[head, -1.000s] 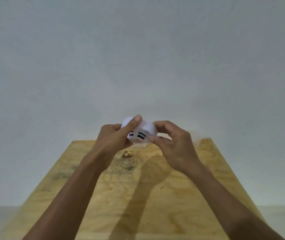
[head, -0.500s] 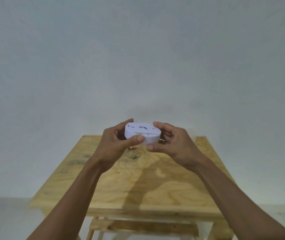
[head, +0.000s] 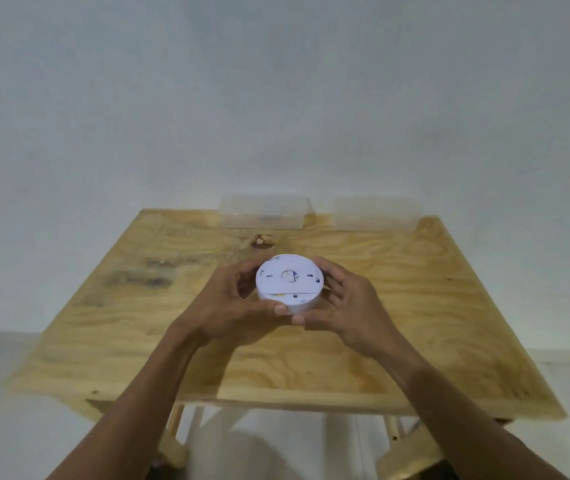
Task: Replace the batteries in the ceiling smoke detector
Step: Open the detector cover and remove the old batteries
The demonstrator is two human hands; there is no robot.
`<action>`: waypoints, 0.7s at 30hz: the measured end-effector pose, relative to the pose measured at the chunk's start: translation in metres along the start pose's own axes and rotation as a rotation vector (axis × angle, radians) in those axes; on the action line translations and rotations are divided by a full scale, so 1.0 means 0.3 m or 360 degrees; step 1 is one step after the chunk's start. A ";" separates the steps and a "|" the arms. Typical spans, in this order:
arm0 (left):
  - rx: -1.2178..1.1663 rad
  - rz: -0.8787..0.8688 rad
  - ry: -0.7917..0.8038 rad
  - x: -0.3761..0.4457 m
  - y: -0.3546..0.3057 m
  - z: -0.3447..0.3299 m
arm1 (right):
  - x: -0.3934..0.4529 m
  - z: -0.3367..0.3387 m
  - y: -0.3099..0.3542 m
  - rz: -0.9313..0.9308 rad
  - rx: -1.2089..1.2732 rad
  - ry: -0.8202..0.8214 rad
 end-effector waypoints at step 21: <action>0.0262 0.0113 0.0099 0.056 0.068 -0.034 | 0.082 0.005 0.044 0.0319 -0.0645 0.0038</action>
Point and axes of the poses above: each hand's wrist, its own x-axis towards the middle knuckle, its own z-axis out of the back of the hand, y = z × x, the point moved 5 cm from there along x, towards the middle knuckle, and after that the axes turned 12 degrees about -y, right-handed, at the moved point
